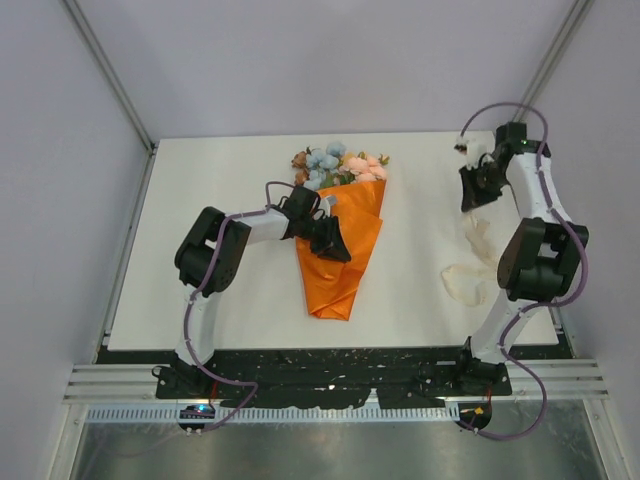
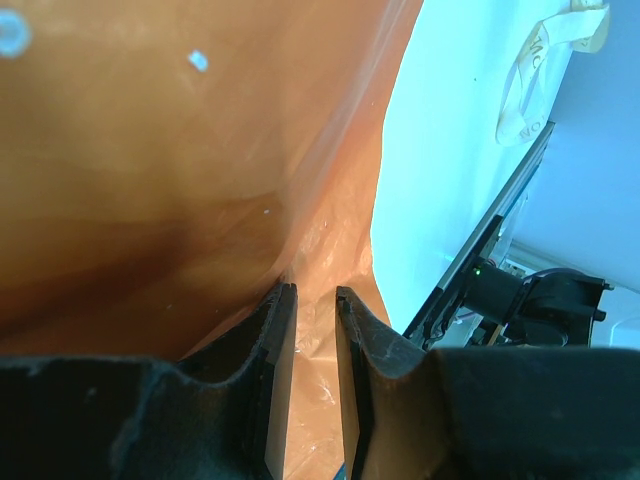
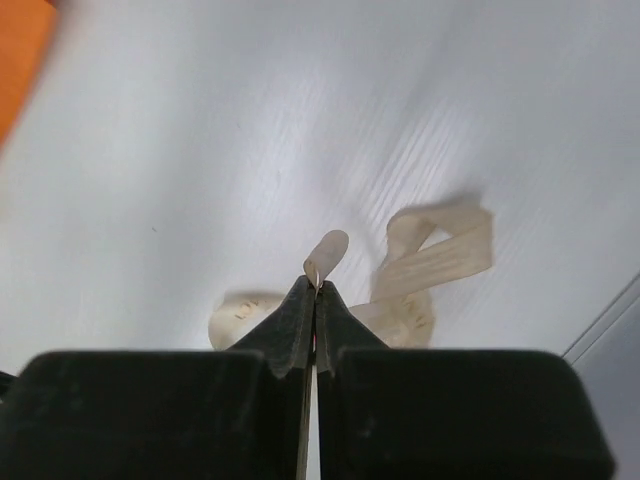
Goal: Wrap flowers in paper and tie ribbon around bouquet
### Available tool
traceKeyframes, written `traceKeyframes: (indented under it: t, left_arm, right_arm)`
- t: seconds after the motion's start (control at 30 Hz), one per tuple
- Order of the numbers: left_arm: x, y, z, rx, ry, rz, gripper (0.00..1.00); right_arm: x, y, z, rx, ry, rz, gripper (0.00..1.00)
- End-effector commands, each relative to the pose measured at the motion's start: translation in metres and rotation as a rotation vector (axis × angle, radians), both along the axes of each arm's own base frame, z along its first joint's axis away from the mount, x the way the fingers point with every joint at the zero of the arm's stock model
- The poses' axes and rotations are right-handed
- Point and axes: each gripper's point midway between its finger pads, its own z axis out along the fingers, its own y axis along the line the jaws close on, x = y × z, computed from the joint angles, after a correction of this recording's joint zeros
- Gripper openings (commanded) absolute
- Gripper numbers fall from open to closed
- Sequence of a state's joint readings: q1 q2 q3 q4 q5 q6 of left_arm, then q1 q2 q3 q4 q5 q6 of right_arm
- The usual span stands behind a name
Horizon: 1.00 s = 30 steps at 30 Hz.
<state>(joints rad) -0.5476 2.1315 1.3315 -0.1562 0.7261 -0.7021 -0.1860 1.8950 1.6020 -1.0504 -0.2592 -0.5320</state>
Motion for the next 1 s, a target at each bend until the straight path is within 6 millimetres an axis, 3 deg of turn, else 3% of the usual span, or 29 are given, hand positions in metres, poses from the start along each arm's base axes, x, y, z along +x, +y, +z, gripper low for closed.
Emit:
traceKeyframes:
  t: [0.0, 0.07, 0.2, 0.4, 0.53, 0.6, 0.63, 0.67, 0.7, 0.73, 0.77, 0.8, 0.83, 0.9, 0.97]
  left_arm:
    - [-0.005, 0.013, -0.028, 0.087, 0.027, 0.023, 0.27]
    - [-0.005, 0.013, -0.029, 0.087, 0.035, 0.023, 0.27]
    - [-0.005, 0.013, -0.030, 0.087, 0.036, 0.025, 0.27]
    - [-0.005, 0.013, -0.032, 0.088, 0.040, 0.024, 0.27]
    - [-0.005, 0.014, -0.031, 0.090, 0.041, 0.027, 0.27]
    - [-0.005, 0.015, -0.032, 0.091, 0.041, 0.027, 0.27]
    - [-0.005, 0.015, -0.031, 0.088, 0.040, 0.025, 0.27]
    - [-0.005, 0.014, -0.031, 0.086, 0.039, 0.026, 0.27]
    - [-0.005, 0.014, -0.031, 0.085, 0.043, 0.026, 0.27]
    - [-0.004, 0.015, -0.032, 0.084, 0.045, 0.028, 0.26]
    - [-0.004, 0.015, -0.033, 0.083, 0.049, 0.028, 0.26]
    - [-0.004, 0.016, -0.034, 0.083, 0.053, 0.030, 0.26]
    - [-0.004, 0.015, -0.032, 0.081, 0.051, 0.029, 0.26]
    - [-0.004, 0.016, -0.032, 0.079, 0.051, 0.028, 0.26]
    - [-0.004, 0.017, -0.032, 0.078, 0.053, 0.028, 0.27]
  right_arm:
    - [0.020, 0.045, 0.179, 0.189, -0.480, 0.114, 0.05]
    - [0.014, 0.060, 0.215, 0.261, -0.561, 0.138, 0.05]
    - [-0.006, 0.092, 0.254, 0.398, -0.646, 0.195, 0.05]
    - [-0.046, 0.138, 0.246, 0.499, -0.593, 0.335, 0.06]
    - [-0.082, 0.161, 0.223, 0.584, -0.461, 0.411, 0.05]
    - [-0.110, 0.174, 0.202, 0.602, -0.355, 0.480, 0.06]
    - [-0.129, 0.188, 0.182, 0.614, -0.270, 0.528, 0.05]
    - [-0.139, 0.192, 0.175, 0.610, -0.261, 0.557, 0.05]
    - [-0.154, 0.204, 0.150, 0.605, -0.196, 0.600, 0.05]
    - [-0.166, 0.211, 0.139, 0.601, -0.168, 0.626, 0.09]
    - [-0.178, 0.220, 0.118, 0.586, -0.127, 0.672, 0.30]
    - [-0.181, 0.225, 0.112, 0.592, -0.102, 0.669, 0.41]
    - [-0.175, 0.229, 0.100, 0.606, -0.059, 0.604, 0.66]
    - [-0.150, 0.230, 0.084, 0.620, -0.017, 0.477, 0.78]
    - [-0.118, 0.232, 0.074, 0.650, 0.006, 0.338, 0.79]
